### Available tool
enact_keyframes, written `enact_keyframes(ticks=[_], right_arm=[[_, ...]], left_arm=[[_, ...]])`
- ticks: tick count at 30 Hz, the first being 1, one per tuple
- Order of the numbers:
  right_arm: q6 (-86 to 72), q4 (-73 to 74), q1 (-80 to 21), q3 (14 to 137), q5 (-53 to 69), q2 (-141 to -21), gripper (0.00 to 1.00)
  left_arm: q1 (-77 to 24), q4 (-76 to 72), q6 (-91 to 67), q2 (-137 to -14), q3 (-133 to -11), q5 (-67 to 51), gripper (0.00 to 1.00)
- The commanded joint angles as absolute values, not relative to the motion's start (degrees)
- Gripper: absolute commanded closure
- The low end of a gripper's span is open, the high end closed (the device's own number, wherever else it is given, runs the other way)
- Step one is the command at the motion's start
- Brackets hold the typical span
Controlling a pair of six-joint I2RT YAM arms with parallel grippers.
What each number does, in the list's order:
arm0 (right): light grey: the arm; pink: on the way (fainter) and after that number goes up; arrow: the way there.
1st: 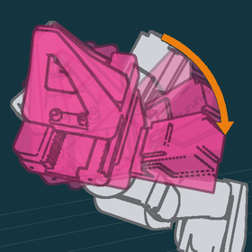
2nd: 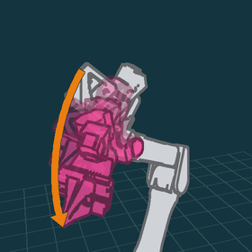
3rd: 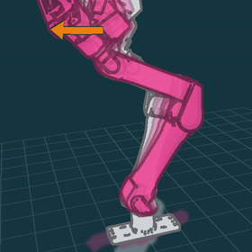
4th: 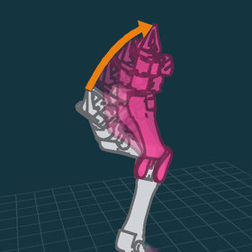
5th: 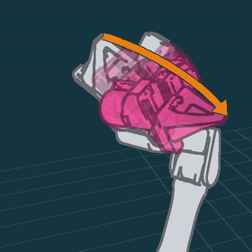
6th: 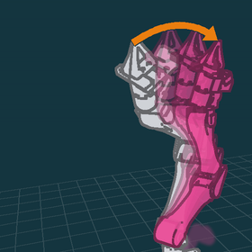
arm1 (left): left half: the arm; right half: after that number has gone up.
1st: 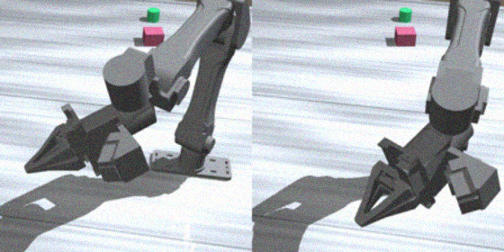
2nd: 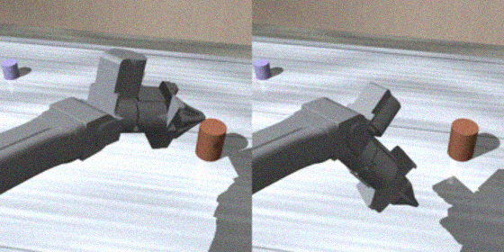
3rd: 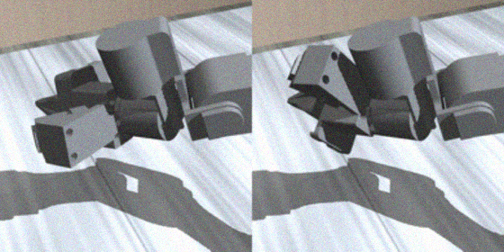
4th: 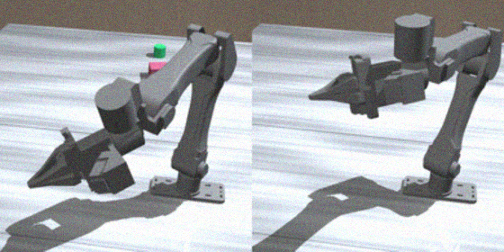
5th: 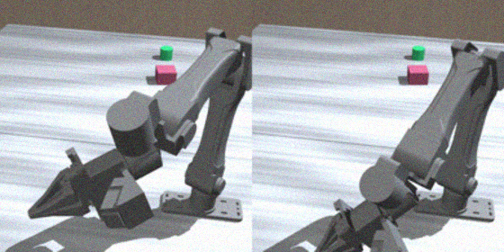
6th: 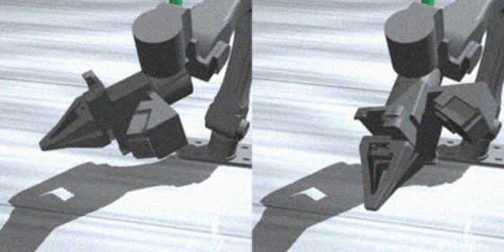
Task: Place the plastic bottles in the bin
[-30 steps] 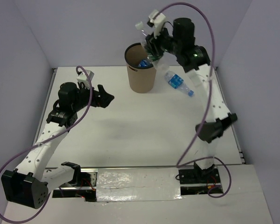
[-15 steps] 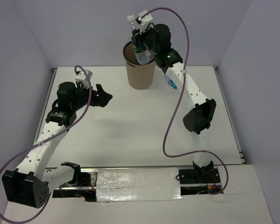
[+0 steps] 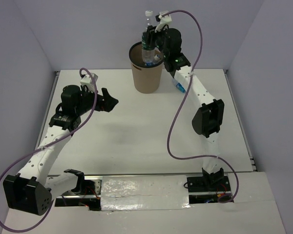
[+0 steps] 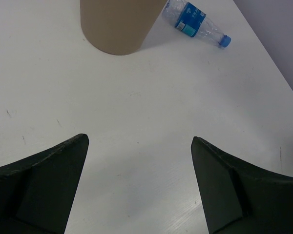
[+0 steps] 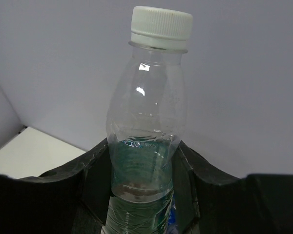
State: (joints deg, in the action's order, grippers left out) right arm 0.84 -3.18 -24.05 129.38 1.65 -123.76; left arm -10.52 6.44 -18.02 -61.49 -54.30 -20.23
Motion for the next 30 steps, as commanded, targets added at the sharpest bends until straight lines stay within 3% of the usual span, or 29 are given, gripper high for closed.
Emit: enact_keyframes(ticks=[1, 2, 3, 6, 8, 18, 21, 23, 25, 30], right_arm=[[-1.7, -9.6, -23.7, 132.6, -3.8, -127.3, 0.61], [-2.0, -9.8, -23.6, 131.8, -3.5, -127.4, 0.54], [-2.5, -10.1, -23.5, 130.7, -3.3, -127.2, 0.36], [-2.5, -13.6, -23.5, 123.5, -0.6, -124.8, 0.07], [-2.6, -13.8, -23.5, 119.8, -0.3, -123.5, 0.01], [-5.4, -7.2, -20.1, 117.0, 4.9, -115.7, 0.00], [-3.8, -3.8, -15.1, 111.8, 12.0, -109.2, 0.00], [-3.0, -1.6, -8.6, 109.5, 23.1, -105.3, 0.00], [-0.9, 2.9, -3.5, 106.6, 34.5, -103.8, 0.00], [17.1, 27.6, 4.3, 113.2, 32.6, -112.4, 0.00]], left_arm=[[-10.1, 5.0, -16.6, -61.9, -54.9, -20.6, 0.00], [-10.1, 5.0, -16.6, -62.0, -55.1, -20.6, 0.00], [-10.1, 5.0, -16.6, -62.1, -55.2, -20.7, 0.00], [-10.0, 5.0, -16.7, -62.5, -55.2, -20.8, 0.00], [-10.0, 5.1, -16.7, -62.7, -55.3, -21.0, 0.01], [-9.9, 4.9, -16.7, -62.5, -55.0, -20.9, 0.00], [-9.9, 4.8, -17.0, -62.4, -55.1, -21.3, 0.01], [-9.9, 4.7, -17.0, -62.3, -55.0, -21.4, 0.00], [-9.9, 4.7, -17.3, -62.0, -54.9, -21.8, 0.01], [-9.9, 4.0, -17.8, -61.6, -54.8, -22.8, 0.01]])
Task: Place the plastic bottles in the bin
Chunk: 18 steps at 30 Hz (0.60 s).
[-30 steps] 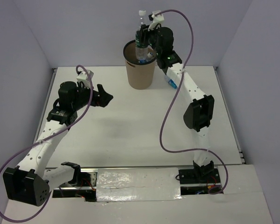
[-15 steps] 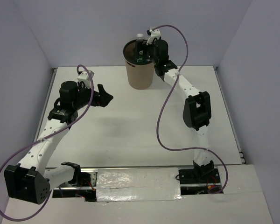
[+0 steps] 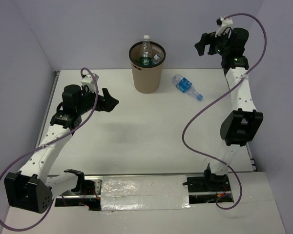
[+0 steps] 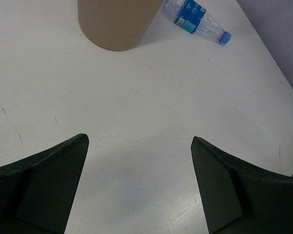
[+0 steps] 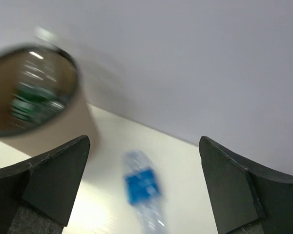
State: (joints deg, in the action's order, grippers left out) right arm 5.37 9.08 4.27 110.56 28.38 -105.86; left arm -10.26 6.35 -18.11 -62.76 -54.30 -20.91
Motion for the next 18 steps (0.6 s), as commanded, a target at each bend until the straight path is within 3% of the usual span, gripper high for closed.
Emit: enact_keyframes(ticks=[1, 5, 18], right_arm=[[18.9, 29.9, 4.7, 113.9, 29.5, -113.8, 0.00], [25.8, 38.9, 4.9, 119.3, 21.8, -122.6, 0.00], [36.9, 43.7, 4.7, 122.0, 10.8, -133.1, 0.00]], left_arm=[[-9.9, 4.0, -17.8, -61.7, -54.8, -22.8, 0.01], [-9.9, 4.2, -17.5, -61.7, -54.7, -22.1, 0.01], [-9.9, 4.1, -17.8, -62.9, -54.8, -23.4, 0.00]])
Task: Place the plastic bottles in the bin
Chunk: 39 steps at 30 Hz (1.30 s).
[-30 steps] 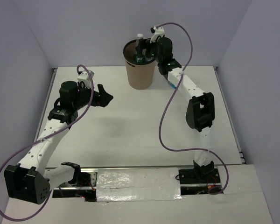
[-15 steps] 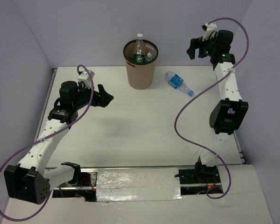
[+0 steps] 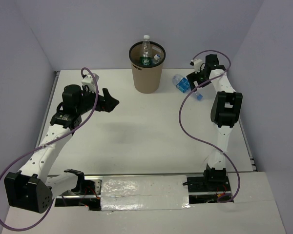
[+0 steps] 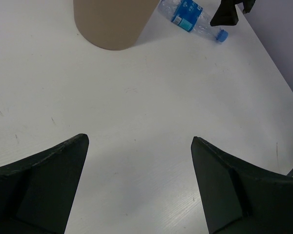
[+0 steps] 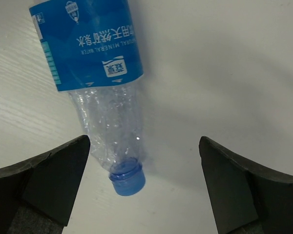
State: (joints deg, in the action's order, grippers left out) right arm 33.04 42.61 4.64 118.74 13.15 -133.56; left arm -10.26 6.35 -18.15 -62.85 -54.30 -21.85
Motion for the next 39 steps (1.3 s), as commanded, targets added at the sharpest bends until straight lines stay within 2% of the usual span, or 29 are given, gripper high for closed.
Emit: enact_keyframes(ticks=[1, 13, 19, 23, 25, 26, 28, 29, 30, 31, 33, 35, 39], right_arm=[[37.3, 44.5, 4.7, 122.1, 10.9, -133.5, 0.01], [37.7, 51.3, 4.5, 124.8, 15.0, -138.6, 0.11], [37.7, 52.6, 4.4, 123.6, 16.8, -138.9, 0.20], [38.1, 50.6, 4.5, 119.5, 17.2, -135.5, 0.44], [39.0, 49.6, 4.7, 115.9, 18.7, -132.2, 0.52], [39.2, 49.4, 4.7, 114.9, 19.2, -131.1, 0.61], [39.5, 49.9, 5.2, 111.9, 21.7, -127.2, 0.72], [39.5, 50.1, 5.4, 110.7, 22.8, -125.6, 0.82], [39.7, 50.0, 5.8, 107.0, 25.5, -123.6, 0.86], [39.7, 49.7, 6.6, 104.6, 27.2, -118.9, 0.88], [39.6, 48.7, 7.6, 96.6, 31.2, -113.4, 0.93], [39.7, 48.7, 8.7, 91.3, 37.2, -105.2, 0.96], [41.5, 52.9, 9.1, 78.3, 47.4, -93.1, 0.98]], left_arm=[[-9.9, 4.1, -17.8, -63.0, -54.8, -23.4, 0.00], [-9.9, 3.3, -17.7, -63.7, -54.5, -27.5, 0.01], [-10.0, 2.2, -17.5, -63.9, -53.9, -29.5, 0.00], [-10.8, 0.6, -18.1, -63.8, -53.1, -30.9, 0.01], [-12.3, -1.8, -19.4, -63.6, -52.2, -32.4, 0.02], [-13.1, -2.8, -20.1, -63.6, -51.9, -32.8, 0.03], [-16.5, -6.1, -23.5, -63.5, -50.6, -32.8, 0.07], [-18.1, -7.3, -25.9, -63.5, -49.8, -32.3, 0.10], [-19.6, -8.3, -27.2, -63.5, -49.4, -31.8, 0.13], [-21.2, -9.7, -28.6, -63.5, -48.9, -31.6, 0.26], [-25.5, -13.9, -33.3, -63.4, -47.3, -29.9, 0.43], [-29.7, -20.8, -38.8, -63.2, -44.7, -26.1, 0.44], [-35.9, -35.2, -46.0, -63.5, -40.9, -17.2, 0.28]])
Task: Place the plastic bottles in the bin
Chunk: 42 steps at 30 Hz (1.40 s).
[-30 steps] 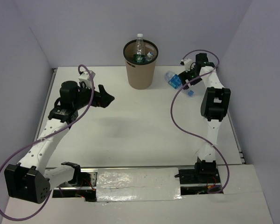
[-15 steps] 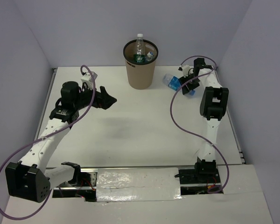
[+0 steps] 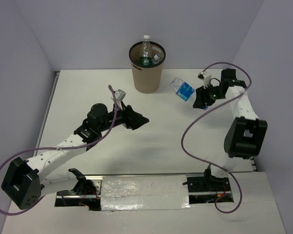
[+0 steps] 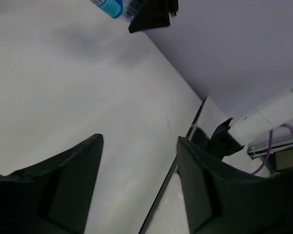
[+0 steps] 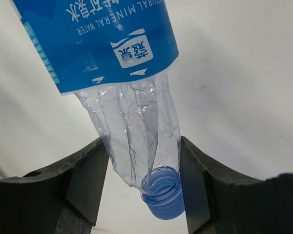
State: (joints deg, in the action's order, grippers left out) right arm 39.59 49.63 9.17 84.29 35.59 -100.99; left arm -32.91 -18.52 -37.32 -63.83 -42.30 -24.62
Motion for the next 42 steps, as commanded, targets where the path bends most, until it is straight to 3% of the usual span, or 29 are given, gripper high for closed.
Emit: enact_keyframes(ticks=[1, 9, 20, 22, 25, 26, 27, 28, 29, 30, 32, 33, 37, 42], right_arm=[[41.7, 53.6, 9.0, 76.5, 49.4, -88.9, 0.98], [44.6, 61.6, 7.7, 68.3, 61.5, -74.6, 0.99], [53.7, 71.4, 7.2, 64.4, 66.7, -67.3, 0.98], [54.9, 72.4, 7.2, 64.2, 67.6, -66.4, 0.98], [54.1, 71.1, 7.1, 63.1, 68.1, -64.9, 0.98], [54.3, 70.3, 7.1, 62.4, 68.2, -64.5, 0.97], [54.5, 70.0, 7.1, 62.2, 68.0, -64.0, 0.95], [55.3, 69.9, 7.1, 61.8, 68.1, -63.7, 0.90], [55.9, 70.1, 7.1, 61.7, 68.0, -63.4, 0.79], [56.1, 70.0, 7.2, 61.6, 68.0, -63.3, 0.45], [55.3, 68.7, 7.5, 61.4, 68.2, -62.7, 0.19], [54.6, 67.9, 7.7, 61.2, 68.6, -62.4, 0.00], [50.7, 63.2, 11.0, 60.6, 69.2, -60.7, 0.00], [58.1, 68.6, 17.4, 61.1, 72.9, -62.0, 0.00]], left_arm=[[-38.6, -37.5, -46.8, -64.9, -40.6, -15.3, 0.22], [-49.9, -45.3, -44.4, -78.6, -51.1, -3.4, 0.08], [-55.0, -47.4, -41.5, -85.7, -57.7, 6.3, 0.09], [-55.6, -45.5, -41.2, -86.1, -59.4, 7.8, 0.13], [-56.0, -42.6, -41.1, -86.7, -61.1, 8.8, 0.32], [-56.0, -41.6, -41.0, -86.7, -61.4, 8.9, 0.54], [-56.1, -40.5, -41.2, -86.6, -62.0, 9.3, 0.64], [-56.1, -39.6, -41.0, -86.2, -62.3, 9.7, 0.77], [-56.1, -38.4, -40.6, -85.9, -62.4, 10.0, 0.97], [-56.0, -37.6, -39.9, -85.4, -62.5, 10.3, 1.00], [-56.0, -35.4, -38.3, -83.8, -62.9, 11.1, 1.00], [-56.0, -32.0, -36.4, -83.2, -63.6, 12.6, 1.00], [-55.8, -22.4, -29.2, -78.8, -66.9, 18.3, 1.00], [-53.1, -17.4, -19.8, -74.5, -71.4, 23.7, 1.00]])
